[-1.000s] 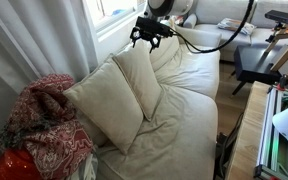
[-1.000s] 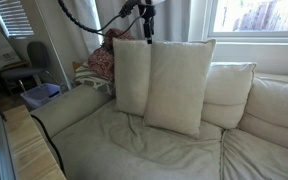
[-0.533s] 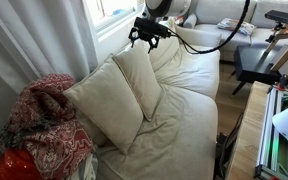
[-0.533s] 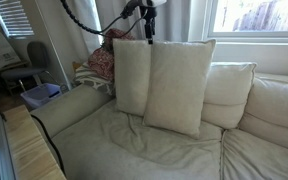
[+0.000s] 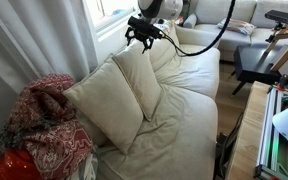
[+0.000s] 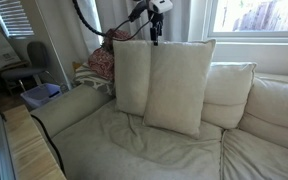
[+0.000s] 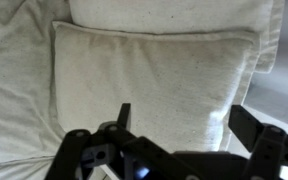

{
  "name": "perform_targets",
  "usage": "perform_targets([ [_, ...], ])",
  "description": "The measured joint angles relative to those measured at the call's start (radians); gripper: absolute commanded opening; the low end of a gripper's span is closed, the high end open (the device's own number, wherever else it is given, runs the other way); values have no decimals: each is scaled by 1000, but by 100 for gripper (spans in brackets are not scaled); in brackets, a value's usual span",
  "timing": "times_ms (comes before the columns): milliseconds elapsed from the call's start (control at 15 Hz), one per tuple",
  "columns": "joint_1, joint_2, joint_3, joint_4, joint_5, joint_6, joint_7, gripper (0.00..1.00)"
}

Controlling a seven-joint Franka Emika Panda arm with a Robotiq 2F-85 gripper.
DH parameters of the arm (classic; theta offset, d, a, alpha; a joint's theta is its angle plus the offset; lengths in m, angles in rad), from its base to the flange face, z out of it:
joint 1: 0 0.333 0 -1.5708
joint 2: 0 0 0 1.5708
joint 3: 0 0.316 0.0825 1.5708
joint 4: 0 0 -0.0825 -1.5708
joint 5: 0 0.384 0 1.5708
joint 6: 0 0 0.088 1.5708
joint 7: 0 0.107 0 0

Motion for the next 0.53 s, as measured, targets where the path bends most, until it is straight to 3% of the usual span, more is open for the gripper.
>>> perform_targets([
  [533,5,172,-34,195,-3,13,0,100],
])
